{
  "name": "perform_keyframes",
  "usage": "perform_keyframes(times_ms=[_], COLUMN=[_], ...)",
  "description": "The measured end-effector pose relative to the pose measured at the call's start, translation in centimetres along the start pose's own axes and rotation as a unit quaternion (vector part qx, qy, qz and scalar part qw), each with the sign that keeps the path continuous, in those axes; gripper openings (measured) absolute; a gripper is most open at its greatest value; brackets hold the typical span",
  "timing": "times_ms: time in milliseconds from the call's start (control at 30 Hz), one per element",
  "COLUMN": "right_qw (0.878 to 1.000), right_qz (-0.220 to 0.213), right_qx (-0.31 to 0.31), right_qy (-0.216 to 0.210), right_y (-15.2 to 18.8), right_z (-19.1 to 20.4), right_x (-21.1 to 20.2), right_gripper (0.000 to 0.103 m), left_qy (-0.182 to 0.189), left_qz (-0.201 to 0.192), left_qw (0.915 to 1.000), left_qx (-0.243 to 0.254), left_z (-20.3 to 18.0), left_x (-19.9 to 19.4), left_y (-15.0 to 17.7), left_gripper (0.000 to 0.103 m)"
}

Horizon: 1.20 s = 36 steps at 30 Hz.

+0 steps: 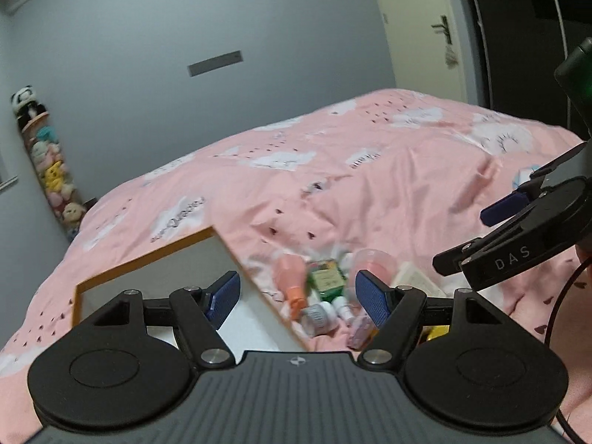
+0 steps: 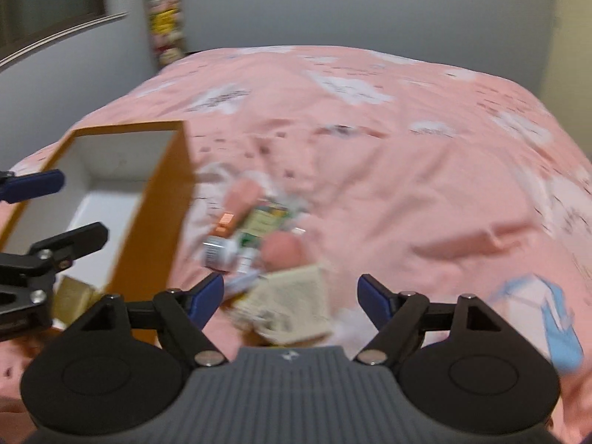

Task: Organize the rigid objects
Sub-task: 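Withdraw both tools from the box back toward the cosmetics, then grasp the tagged white pouch with the left tool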

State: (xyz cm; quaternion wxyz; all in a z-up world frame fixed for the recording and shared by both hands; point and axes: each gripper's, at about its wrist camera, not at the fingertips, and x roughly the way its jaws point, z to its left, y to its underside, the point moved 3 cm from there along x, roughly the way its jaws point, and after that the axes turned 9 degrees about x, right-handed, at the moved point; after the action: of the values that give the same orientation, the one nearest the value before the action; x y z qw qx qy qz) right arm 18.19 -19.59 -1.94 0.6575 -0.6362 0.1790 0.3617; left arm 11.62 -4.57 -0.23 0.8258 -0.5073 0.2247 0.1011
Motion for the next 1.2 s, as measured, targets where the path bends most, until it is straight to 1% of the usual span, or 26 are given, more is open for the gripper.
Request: perform_keyframes(times_ms=[100, 167, 233, 267, 333, 433, 467, 500, 533, 667, 767, 833, 933, 1067, 1100, 1200], right_qw=[0.999, 0.998, 0.998, 0.997, 0.997, 0.996, 0.995, 0.995, 0.995, 0.994, 0.996, 0.996, 0.995, 0.995, 0.995, 0.995], right_qz=[-0.008, -0.004, 0.001, 0.006, 0.016, 0.034, 0.038, 0.041, 0.044, 0.056, 0.057, 0.059, 0.074, 0.075, 0.074, 0.077], right_qx=[0.019, 0.040, 0.062, 0.069, 0.074, 0.079, 0.084, 0.088, 0.090, 0.092, 0.070, 0.049, 0.048, 0.052, 0.045, 0.018], right_qy=[0.027, 0.038, 0.030, 0.026, 0.024, 0.027, 0.024, 0.021, 0.018, -0.002, -0.025, -0.033, -0.043, -0.047, -0.052, -0.060], right_y=[1.1, 1.6, 2.2, 2.4, 2.8, 3.3, 3.5, 3.6, 3.8, 3.9, 3.5, 3.3, 3.2, 3.0, 3.0, 3.2], right_z=[-1.6, -2.7, -3.7, -3.9, -4.3, -4.5, -4.6, -4.7, -4.8, -4.8, -3.7, -2.8, -2.4, -2.4, -2.1, -1.0], right_x=[0.2, 0.4, 0.5, 0.7, 1.3, 2.3, 2.6, 2.8, 3.0, 4.2, 4.8, 5.5, 6.7, 7.1, 7.1, 7.2], right_gripper=[0.079, 0.081, 0.081, 0.080, 0.078, 0.073, 0.070, 0.066, 0.064, 0.055, 0.055, 0.055, 0.056, 0.062, 0.064, 0.065], left_qy=[0.014, 0.026, 0.046, 0.054, 0.077, 0.090, 0.097, 0.105, 0.114, 0.139, 0.158, 0.166, 0.180, 0.175, 0.175, 0.185], left_qz=[-0.010, -0.008, -0.001, 0.006, 0.019, 0.037, 0.042, 0.047, 0.050, 0.067, 0.094, 0.109, 0.123, 0.138, 0.139, 0.147], left_qw=[0.9997, 0.9994, 0.9985, 0.9979, 0.9958, 0.9936, 0.9925, 0.9916, 0.9905, 0.9868, 0.9815, 0.9789, 0.9739, 0.9723, 0.9721, 0.9691], left_qx=[0.018, 0.022, 0.030, 0.035, 0.046, 0.057, 0.060, 0.060, 0.058, 0.051, 0.053, 0.051, 0.062, 0.072, 0.071, 0.071], left_z=[-1.3, -1.9, -2.3, -2.4, -2.6, -2.8, -2.8, -2.9, -2.9, -2.8, -2.5, -2.1, -2.0, -1.7, -1.6, -1.5], left_x=[0.6, 1.2, 1.8, 2.2, 2.9, 3.6, 3.9, 4.1, 4.3, 5.2, 6.2, 6.9, 7.8, 9.0, 9.2, 9.6], left_y=[-0.2, -0.3, -0.4, -0.4, -0.3, 0.1, 0.2, 0.2, 0.3, 0.2, 0.1, 0.0, -0.2, -0.6, -0.7, -0.8], left_gripper=[0.084, 0.084, 0.083, 0.080, 0.079, 0.078, 0.077, 0.074, 0.073, 0.073, 0.072, 0.071, 0.067, 0.064, 0.064, 0.064])
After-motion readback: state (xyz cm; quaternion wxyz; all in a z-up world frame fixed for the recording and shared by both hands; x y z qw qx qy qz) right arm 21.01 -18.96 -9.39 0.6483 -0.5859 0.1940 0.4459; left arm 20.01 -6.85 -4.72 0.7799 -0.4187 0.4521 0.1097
